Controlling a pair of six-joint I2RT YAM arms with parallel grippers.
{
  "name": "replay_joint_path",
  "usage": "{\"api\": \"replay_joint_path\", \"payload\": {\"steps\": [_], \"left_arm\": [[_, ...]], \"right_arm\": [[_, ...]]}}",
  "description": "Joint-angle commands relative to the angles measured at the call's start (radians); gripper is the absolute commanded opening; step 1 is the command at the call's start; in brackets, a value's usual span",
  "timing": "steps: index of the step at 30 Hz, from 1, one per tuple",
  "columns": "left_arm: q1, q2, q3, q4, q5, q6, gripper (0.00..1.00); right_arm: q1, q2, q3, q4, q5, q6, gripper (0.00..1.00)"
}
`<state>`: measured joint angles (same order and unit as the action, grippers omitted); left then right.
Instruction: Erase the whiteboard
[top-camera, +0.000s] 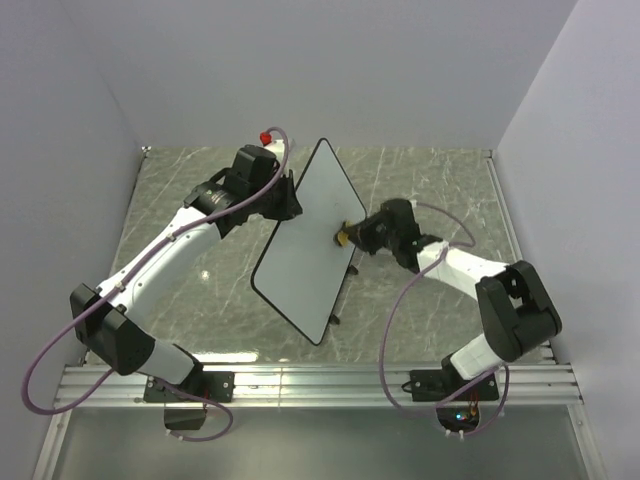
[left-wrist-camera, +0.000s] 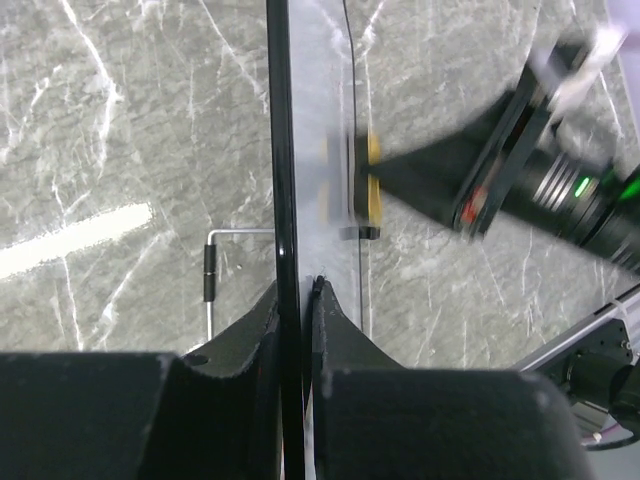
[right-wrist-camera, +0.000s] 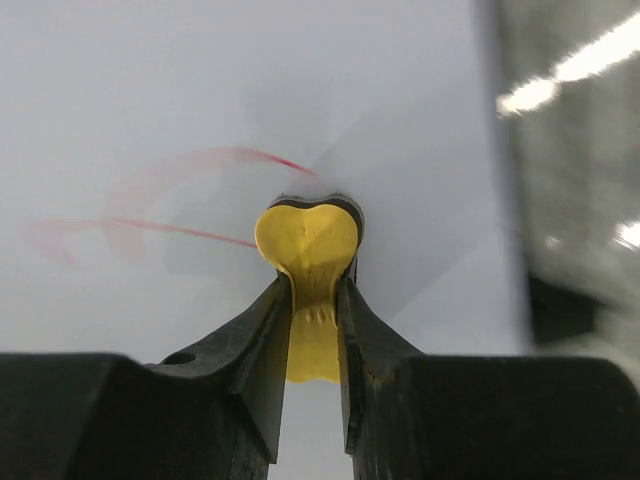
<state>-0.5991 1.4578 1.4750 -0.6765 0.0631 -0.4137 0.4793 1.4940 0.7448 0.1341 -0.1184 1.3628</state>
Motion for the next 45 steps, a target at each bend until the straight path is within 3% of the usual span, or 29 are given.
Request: {"api": "replay_joint_path", "payload": {"steps": [1,11,13,23,26,38,45], "left_arm": [[-0.056,0.05,-0.03,-0.202,-0.019,0.124,0.0],[-0.128,0.069,-0.028,-0.23,-0.06,0.136,0.0],[-0.128,0.069,-0.028,-0.23,-0.062,0.138,0.0],[-0.128,0.065,-0.045,-0.218,-0.06,0.145,0.0],[-0.13,0.072,-0.039,-0.215,-0.06,0.147,0.0],[-0.128,0.044,-0.068,-0.205,-0.052,0.151,0.0],[-0.133,0.022,-0.093,-0.202,-0.054,0.151,0.0]], "right_arm": [[-0.024,0.049,0.221,0.096,-0.039,0.002,0.0],[-0.061,0.288,0.64,0.024,-0.101,-0.004,0.0],[-0.061,0.29,0.618,0.045,-0.104,0.01,0.0],[-0.057,0.126,0.049,0.219,-0.081,0.032,0.0],[-0.057,0.112,-0.051,0.254,-0.075,0.03,0.0],[-0.061,0.152,-0.116,0.289,-0.093,0.041,0.0],[-0.084,0.218,0.088,0.246,-0.116,0.038,0.0]]}}
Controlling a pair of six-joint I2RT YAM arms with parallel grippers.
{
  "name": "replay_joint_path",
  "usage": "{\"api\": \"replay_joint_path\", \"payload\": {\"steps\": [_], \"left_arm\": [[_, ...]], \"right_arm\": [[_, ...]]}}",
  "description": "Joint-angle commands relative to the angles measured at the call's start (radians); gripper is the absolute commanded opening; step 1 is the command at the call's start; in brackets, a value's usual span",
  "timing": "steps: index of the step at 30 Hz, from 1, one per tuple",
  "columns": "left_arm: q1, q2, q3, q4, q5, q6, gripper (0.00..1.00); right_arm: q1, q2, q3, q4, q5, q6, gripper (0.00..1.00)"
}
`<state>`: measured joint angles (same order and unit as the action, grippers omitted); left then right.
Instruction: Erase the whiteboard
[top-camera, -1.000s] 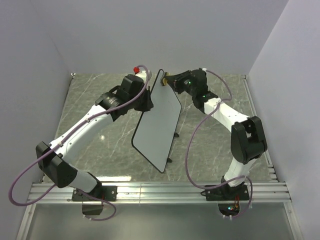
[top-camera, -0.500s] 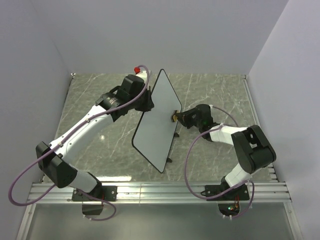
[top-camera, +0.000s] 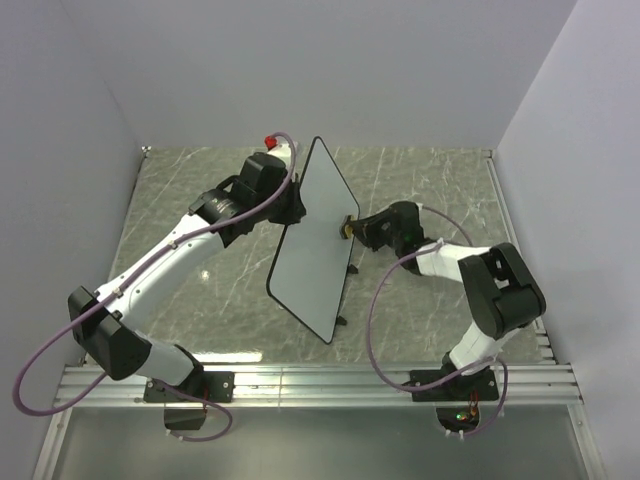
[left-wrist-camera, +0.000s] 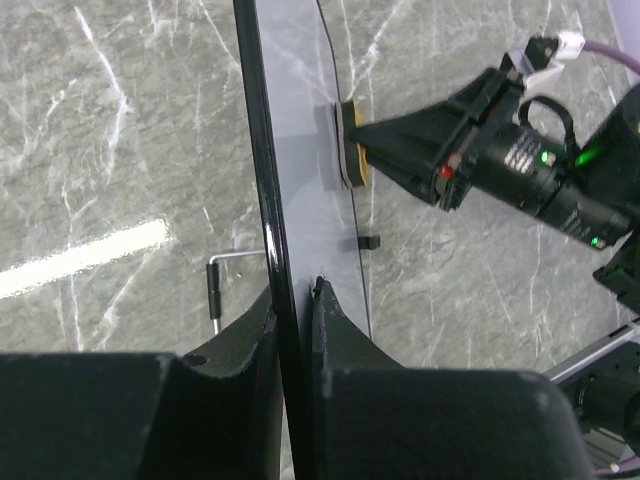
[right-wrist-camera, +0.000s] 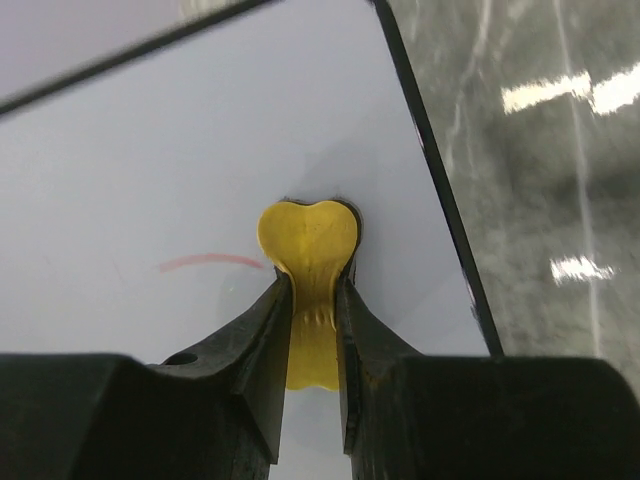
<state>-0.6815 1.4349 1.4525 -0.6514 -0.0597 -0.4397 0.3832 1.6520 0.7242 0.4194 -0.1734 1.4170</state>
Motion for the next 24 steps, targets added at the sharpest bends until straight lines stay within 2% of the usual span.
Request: {"api": "replay_joint_path", "payload": {"steps": [1,7,12,15,20,24], "left_arm": [[-0.05,0.042,-0.072,-0.228,0.069,0.177,0.0],[-0.062,0.042,-0.076,-0.225,0.069,0.182,0.0],[-0.067,0.044,-0.076,-0.218,0.067,0.187,0.0],[-0.067,0.042,-0.076,-0.215,0.064,0.188,0.0],[-0.067,0.035,-0.078,-0.215,0.063,0.191,0.0],[-0.067,0.025,-0.075,-0.221,0.028,0.193,0.0]], "right_arm": [[0.007,0.066,0.177,-0.048,-0.07,-0.018,0.0],[-0.009,0.16,0.45,-0.119,-0.106,-0.026,0.0],[-0.009,0.212,0.535,-0.113,-0.12,0.003,0.0],[-0.009,0.183,0.476,-0.091,-0.115,0.007,0.0],[-0.046,0.048,0.223,-0.053,-0.095,-0.016,0.0],[-0.11,-0.183,0.112,-0.227,-0.016,-0.148,0.0]]}}
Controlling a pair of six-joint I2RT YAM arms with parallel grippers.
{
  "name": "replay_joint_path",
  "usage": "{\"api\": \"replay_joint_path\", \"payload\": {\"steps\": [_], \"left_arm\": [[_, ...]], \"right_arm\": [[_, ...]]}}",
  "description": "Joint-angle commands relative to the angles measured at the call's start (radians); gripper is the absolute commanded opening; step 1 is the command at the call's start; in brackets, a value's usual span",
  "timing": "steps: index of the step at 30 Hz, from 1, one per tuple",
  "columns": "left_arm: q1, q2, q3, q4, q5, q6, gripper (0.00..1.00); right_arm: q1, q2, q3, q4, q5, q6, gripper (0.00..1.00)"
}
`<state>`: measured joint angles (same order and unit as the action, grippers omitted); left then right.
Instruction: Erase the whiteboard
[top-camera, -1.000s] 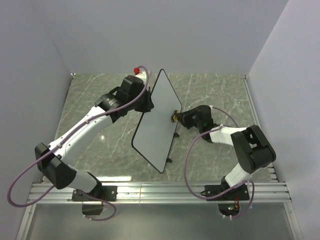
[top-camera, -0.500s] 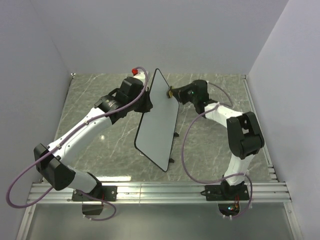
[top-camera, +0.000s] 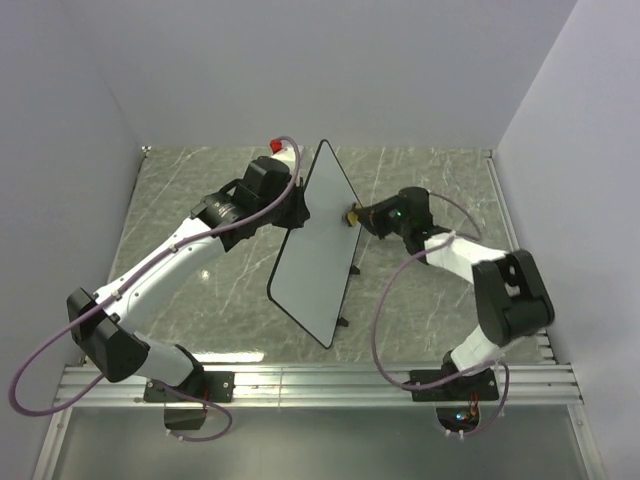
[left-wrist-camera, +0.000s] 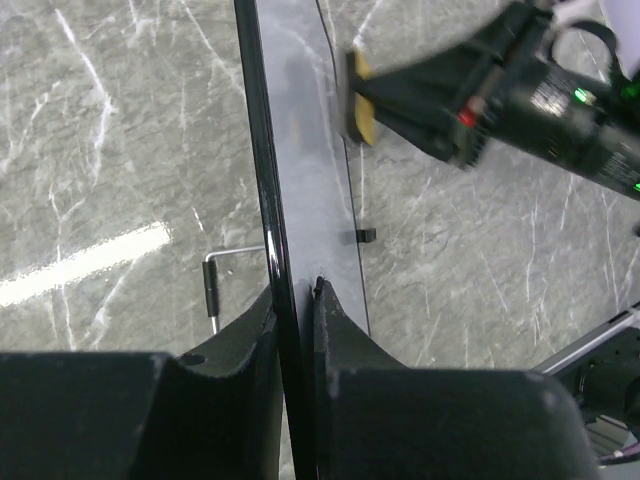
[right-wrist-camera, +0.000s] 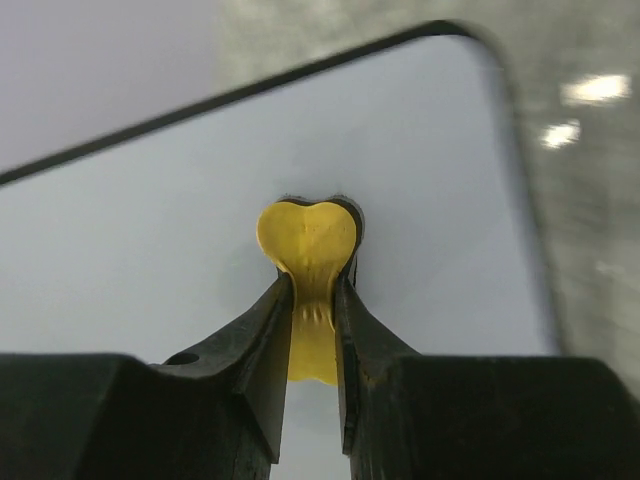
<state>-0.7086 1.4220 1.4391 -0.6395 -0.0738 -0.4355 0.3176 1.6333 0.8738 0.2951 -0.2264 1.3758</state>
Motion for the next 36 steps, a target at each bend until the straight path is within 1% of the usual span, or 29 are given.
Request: {"api": "replay_joint_path", "payload": {"steps": [1,2,3,4,6,7,8,9,10,12,13,15,16,21,24,25,26,27,29,32,36], "left_arm": [[-0.04,0.037,-0.06,-0.233,0.034,0.19,0.0],[-0.04,0.037,-0.054,-0.238,0.017,0.19,0.0],[-0.038,0.037,-0.051,-0.239,0.003,0.193,0.0],[-0.04,0.04,-0.048,-0.238,-0.004,0.196,0.0],[-0.04,0.038,-0.043,-0.241,-0.038,0.199,0.0],[-0.04,0.04,-0.043,-0.241,-0.049,0.201,0.0],[-0.04,0.038,-0.045,-0.239,-0.063,0.201,0.0],[-0.04,0.041,-0.045,-0.242,-0.081,0.199,0.01],[-0.038,0.043,-0.045,-0.242,-0.093,0.199,0.05],[-0.04,0.048,-0.039,-0.247,-0.106,0.196,0.09],[-0.04,0.049,-0.036,-0.247,-0.119,0.195,0.13],[-0.038,0.057,-0.028,-0.253,-0.127,0.189,0.17],[-0.04,0.061,-0.025,-0.255,-0.13,0.187,0.18],[-0.04,0.077,-0.008,-0.27,-0.141,0.17,0.25],[-0.04,0.087,0.009,-0.281,-0.146,0.164,0.32],[-0.04,0.091,0.021,-0.284,-0.149,0.162,0.39],[-0.04,0.092,0.026,-0.292,-0.15,0.158,0.42],[-0.04,0.094,0.032,-0.295,-0.149,0.153,0.46],[-0.04,0.095,0.041,-0.296,-0.15,0.15,0.49],[-0.04,0.092,0.038,-0.292,-0.15,0.141,0.51],[-0.04,0.088,0.034,-0.285,-0.152,0.129,0.51]], "right_arm": [[-0.058,-0.202,-0.05,-0.232,0.097,-0.138,0.0],[-0.072,-0.239,-0.058,-0.287,0.128,-0.188,0.0],[-0.099,-0.307,-0.065,-0.357,0.156,-0.213,0.0],[-0.113,-0.338,-0.082,-0.458,0.211,-0.233,0.0],[-0.15,-0.421,-0.099,-0.592,0.26,-0.282,0.0],[-0.156,-0.444,-0.116,-0.629,0.278,-0.296,0.01],[-0.163,-0.464,-0.124,-0.663,0.318,-0.314,0.08],[-0.166,-0.489,-0.13,-0.694,0.332,-0.323,0.18],[-0.17,-0.497,-0.145,-0.739,0.337,-0.327,0.34],[-0.172,-0.503,-0.17,-0.754,0.329,-0.345,0.45],[-0.17,-0.504,-0.195,-0.755,0.322,-0.348,0.53],[-0.172,-0.512,-0.241,-0.74,0.305,-0.347,0.57],[-0.172,-0.512,-0.257,-0.732,0.296,-0.346,0.57],[-0.172,-0.542,-0.295,-0.728,0.265,-0.354,0.68],[-0.172,-0.575,-0.28,-0.757,0.268,-0.38,0.76],[-0.172,-0.584,-0.262,-0.764,0.274,-0.389,0.78],[-0.172,-0.596,-0.253,-0.771,0.275,-0.408,0.8],[-0.173,-0.604,-0.233,-0.786,0.277,-0.414,0.8],[-0.172,-0.615,-0.216,-0.801,0.279,-0.434,0.81],[-0.172,-0.645,-0.19,-0.827,0.279,-0.448,0.83],[-0.173,-0.671,-0.173,-0.861,0.279,-0.466,0.83]]}}
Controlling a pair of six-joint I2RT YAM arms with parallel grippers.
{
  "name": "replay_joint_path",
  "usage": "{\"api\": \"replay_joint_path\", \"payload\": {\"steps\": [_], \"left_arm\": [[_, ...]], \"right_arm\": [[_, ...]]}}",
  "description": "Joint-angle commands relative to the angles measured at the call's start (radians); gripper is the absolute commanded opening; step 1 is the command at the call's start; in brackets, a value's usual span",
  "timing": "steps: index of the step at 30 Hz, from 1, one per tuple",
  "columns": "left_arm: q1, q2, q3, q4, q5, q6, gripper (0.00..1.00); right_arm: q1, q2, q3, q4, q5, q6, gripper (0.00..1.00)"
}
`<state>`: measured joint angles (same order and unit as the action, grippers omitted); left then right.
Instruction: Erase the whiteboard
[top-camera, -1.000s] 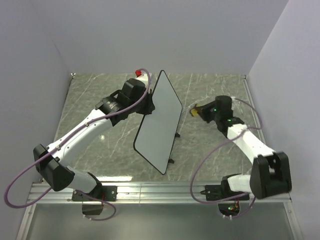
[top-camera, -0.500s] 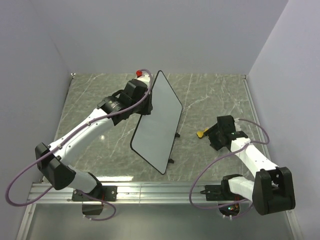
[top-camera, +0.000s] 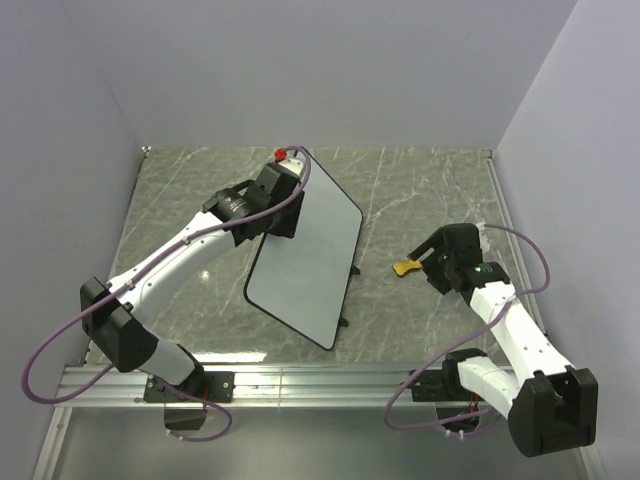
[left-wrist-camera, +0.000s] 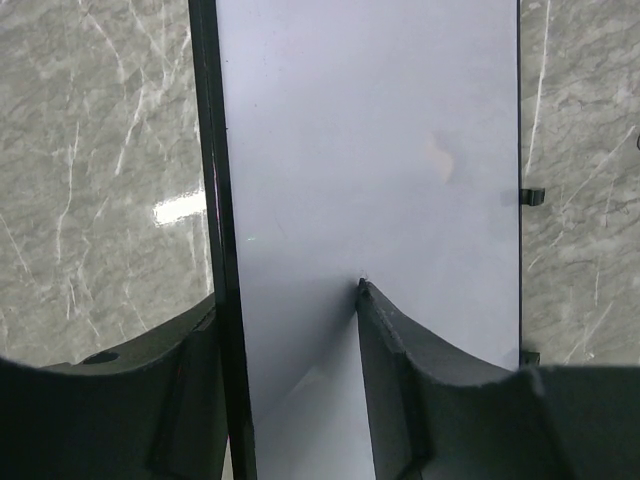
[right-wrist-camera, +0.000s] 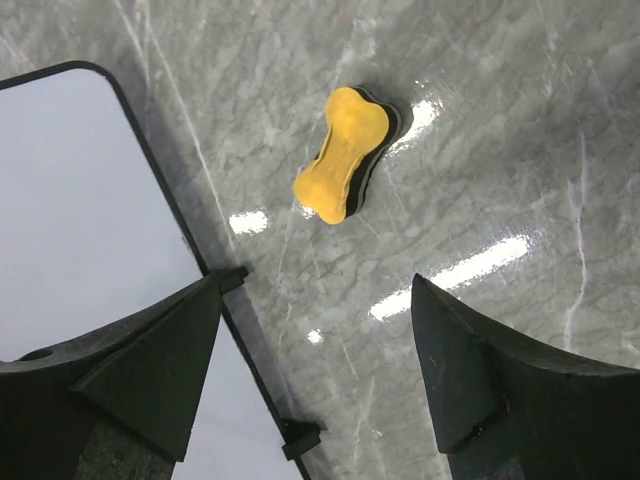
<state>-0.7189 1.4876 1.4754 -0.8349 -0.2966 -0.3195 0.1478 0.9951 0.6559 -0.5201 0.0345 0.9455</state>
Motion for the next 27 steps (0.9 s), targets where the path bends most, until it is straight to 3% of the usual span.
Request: {"api": "replay_joint_path", "payload": {"steps": [1,10,20,24,25,27], "left_arm": [[-0.03,0.022,-0.006,-0.089,0.071,0.011,0.51],[-0.03,-0.006,0.006,-0.102,0.028,-0.013,0.68],[-0.03,-0.016,0.042,-0.125,-0.032,-0.036,0.75],[-0.024,-0.017,0.111,-0.144,-0.093,-0.049,0.89],[-0.021,-0.016,0.121,-0.148,-0.098,-0.05,0.9],[-0.02,-0.013,0.14,-0.155,-0.101,-0.052,0.93]], "right_arm": [[-0.005,-0.036,0.047,-0.05,0.018,-0.042,0.83],[-0.008,-0.098,0.07,-0.08,-0.013,-0.083,0.91],[-0.008,-0.118,0.088,-0.089,-0.016,-0.111,0.93],[-0.008,-0.124,0.109,-0.093,-0.016,-0.125,0.95],[-0.005,-0.125,0.116,-0.095,-0.016,-0.131,1.0],[-0.004,-0.127,0.123,-0.092,-0.013,-0.137,1.0]]}}
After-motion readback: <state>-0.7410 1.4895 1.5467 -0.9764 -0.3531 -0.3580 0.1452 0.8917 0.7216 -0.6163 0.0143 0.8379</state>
